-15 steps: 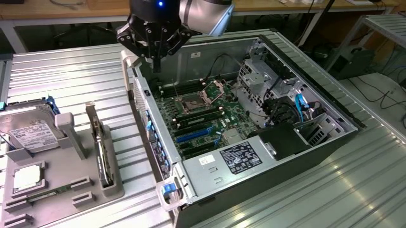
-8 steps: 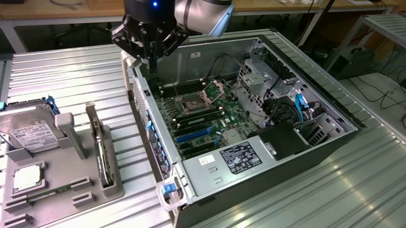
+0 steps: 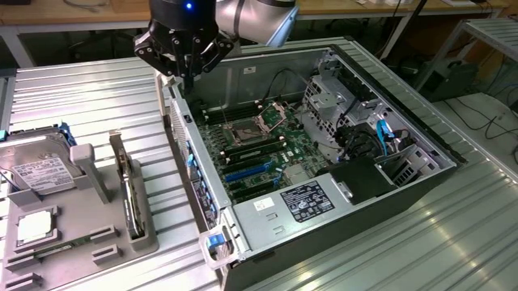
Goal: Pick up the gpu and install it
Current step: 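Reach for the gpu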
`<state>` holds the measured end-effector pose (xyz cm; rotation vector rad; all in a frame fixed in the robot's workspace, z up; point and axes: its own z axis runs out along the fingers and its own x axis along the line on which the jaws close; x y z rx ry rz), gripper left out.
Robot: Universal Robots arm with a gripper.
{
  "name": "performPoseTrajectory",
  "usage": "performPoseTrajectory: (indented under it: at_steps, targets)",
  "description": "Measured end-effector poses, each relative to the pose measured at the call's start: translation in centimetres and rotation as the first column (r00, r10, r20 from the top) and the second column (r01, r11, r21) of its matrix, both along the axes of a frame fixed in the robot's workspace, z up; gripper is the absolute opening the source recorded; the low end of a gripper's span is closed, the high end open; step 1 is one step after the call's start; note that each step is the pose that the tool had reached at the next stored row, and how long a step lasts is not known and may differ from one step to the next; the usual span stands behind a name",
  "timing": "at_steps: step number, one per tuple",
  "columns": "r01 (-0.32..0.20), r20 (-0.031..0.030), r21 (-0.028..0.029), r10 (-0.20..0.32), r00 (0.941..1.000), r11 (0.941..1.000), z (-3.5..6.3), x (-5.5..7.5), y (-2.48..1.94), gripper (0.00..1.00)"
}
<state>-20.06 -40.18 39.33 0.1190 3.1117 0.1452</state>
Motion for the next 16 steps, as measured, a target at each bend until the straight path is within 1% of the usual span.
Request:
performPoseTrajectory:
  at_steps: [16]
  targets:
    - [0.000,0.0000,0.0000,0.000,1.0000,1.0000,0.00,-2.0,-0.12,0.11]
